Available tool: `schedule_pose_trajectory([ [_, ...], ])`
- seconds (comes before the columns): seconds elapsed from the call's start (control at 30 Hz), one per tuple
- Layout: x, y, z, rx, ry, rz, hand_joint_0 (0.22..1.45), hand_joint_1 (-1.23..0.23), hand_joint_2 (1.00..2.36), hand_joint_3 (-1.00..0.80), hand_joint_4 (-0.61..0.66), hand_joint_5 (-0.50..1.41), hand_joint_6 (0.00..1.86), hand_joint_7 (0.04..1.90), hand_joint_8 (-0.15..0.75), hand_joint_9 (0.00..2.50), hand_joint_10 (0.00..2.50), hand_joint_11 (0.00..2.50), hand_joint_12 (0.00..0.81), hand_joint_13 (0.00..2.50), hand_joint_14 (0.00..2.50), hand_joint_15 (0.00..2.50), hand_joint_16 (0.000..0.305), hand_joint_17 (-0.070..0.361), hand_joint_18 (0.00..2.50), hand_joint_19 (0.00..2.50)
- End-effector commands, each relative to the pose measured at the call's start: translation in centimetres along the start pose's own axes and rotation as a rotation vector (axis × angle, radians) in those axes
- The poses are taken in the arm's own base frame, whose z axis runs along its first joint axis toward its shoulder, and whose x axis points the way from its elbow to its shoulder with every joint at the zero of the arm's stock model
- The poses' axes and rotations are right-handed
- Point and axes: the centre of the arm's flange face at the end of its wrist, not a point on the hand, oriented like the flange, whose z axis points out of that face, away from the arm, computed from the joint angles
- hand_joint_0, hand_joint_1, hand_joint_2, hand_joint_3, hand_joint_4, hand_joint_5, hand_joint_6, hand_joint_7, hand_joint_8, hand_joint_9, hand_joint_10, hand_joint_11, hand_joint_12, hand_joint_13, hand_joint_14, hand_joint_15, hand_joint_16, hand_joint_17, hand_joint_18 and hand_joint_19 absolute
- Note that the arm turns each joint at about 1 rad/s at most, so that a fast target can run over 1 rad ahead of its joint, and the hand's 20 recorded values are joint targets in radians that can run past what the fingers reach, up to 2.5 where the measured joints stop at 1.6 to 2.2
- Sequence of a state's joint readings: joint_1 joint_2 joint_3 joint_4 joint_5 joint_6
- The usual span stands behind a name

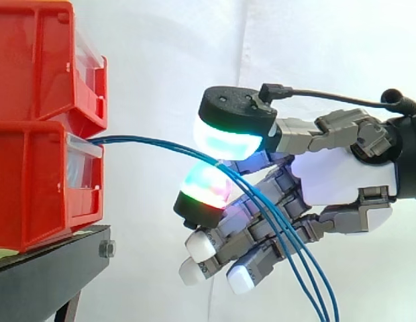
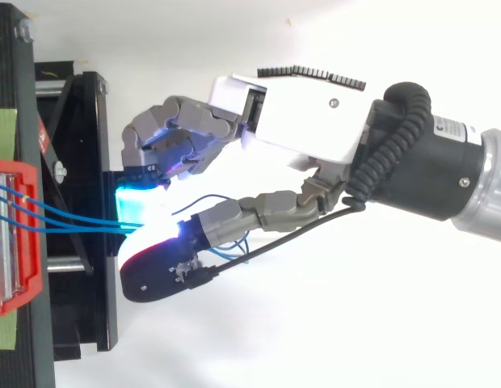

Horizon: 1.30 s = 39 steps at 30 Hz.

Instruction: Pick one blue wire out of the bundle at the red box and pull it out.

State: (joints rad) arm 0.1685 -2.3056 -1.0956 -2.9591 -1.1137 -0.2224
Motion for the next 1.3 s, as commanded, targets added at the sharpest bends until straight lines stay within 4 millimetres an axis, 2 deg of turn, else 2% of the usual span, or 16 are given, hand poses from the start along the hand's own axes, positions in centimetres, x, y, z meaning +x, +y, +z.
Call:
schedule_pose_trajectory([
  [0.0, 0.02, -0.05, -0.02, 0.001, 0.001, -0.001, 0.57, -0.7, 1.01, -0.31, 0.25, -0.18, 0.85, 1.11, 0.375, 0.84, 0.01, 0.55, 0.443, 0.48, 0.01, 0.19, 0.06, 0.135, 0.61, 0.51],
  [0.2, 0.03, 0.02, 0.0, -0.001, 0.002, 0.0, 0.6, -0.73, 1.02, -0.23, 0.23, -0.17, 0.86, 1.11, 0.372, 0.84, 0.01, 0.56, 0.44, 0.49, 0.01, 0.18, 0.059, 0.133, 0.63, 0.49],
  [0.43, 0.03, 0.02, 0.0, -0.001, 0.002, 0.0, 0.69, -0.9, 1.01, -0.35, 0.17, -0.19, 0.87, 1.04, 0.361, 0.82, 0.02, 0.58, 0.429, 0.51, 0.01, 0.16, 0.057, 0.129, 0.67, 0.43],
  [0.6, 0.02, 0.02, 0.0, 0.0, 0.0, 0.0, 0.76, -0.93, 1.0, -0.47, 0.12, -0.19, 0.87, 1.02, 0.35, 0.81, 0.02, 0.57, 0.425, 0.51, 0.0, 0.14, 0.057, 0.127, 0.68, 0.39],
  [0.73, 0.02, 0.02, 0.0, 0.0, 0.0, 0.0, 0.8, -0.93, 1.0, -0.5, 0.15, -0.2, 0.88, 1.09, 0.347, 0.81, 0.01, 0.58, 0.421, 0.52, 0.0, 0.14, 0.056, 0.126, 0.69, 0.38],
  [0.9, 0.02, 0.02, 0.0, 0.0, 0.0, 0.0, 0.76, -0.91, 1.0, -0.5, 0.22, -0.2, 0.88, 1.09, 0.343, 0.81, 0.01, 0.57, 0.422, 0.52, 0.0, 0.14, 0.056, 0.127, 0.7, 0.39],
  [1.13, 0.13, 0.05, -0.03, -0.001, 0.002, 0.0, 0.68, -0.88, 1.0, -0.5, 0.3, -0.18, 0.86, 1.22, 0.343, 0.82, 0.01, 0.49, 0.424, 0.52, 0.0, 0.14, 0.056, 0.127, 0.69, 0.42],
  [1.17, 0.13, 0.05, -0.03, -0.001, 0.002, 0.0, 0.67, -0.88, 1.0, -0.5, 0.3, -0.18, 0.85, 1.24, 0.345, 0.82, 0.01, 0.47, 0.424, 0.52, 0.01, 0.15, 0.057, 0.127, 0.69, 0.42],
  [1.2, 0.02, 0.09, 0.02, -0.002, 0.0, 0.001, 0.64, -0.8, 1.0, -0.49, 0.27, -0.17, 0.84, 1.17, 0.343, 0.81, 0.01, 0.45, 0.425, 0.51, 0.0, 0.15, 0.057, 0.128, 0.67, 0.43],
  [1.27, 0.02, 0.09, 0.02, -0.002, 0.0, 0.001, 0.63, -0.78, 1.0, -0.48, 0.27, -0.17, 0.83, 1.17, 0.344, 0.81, 0.01, 0.43, 0.428, 0.52, 0.01, 0.15, 0.057, 0.128, 0.67, 0.44],
])
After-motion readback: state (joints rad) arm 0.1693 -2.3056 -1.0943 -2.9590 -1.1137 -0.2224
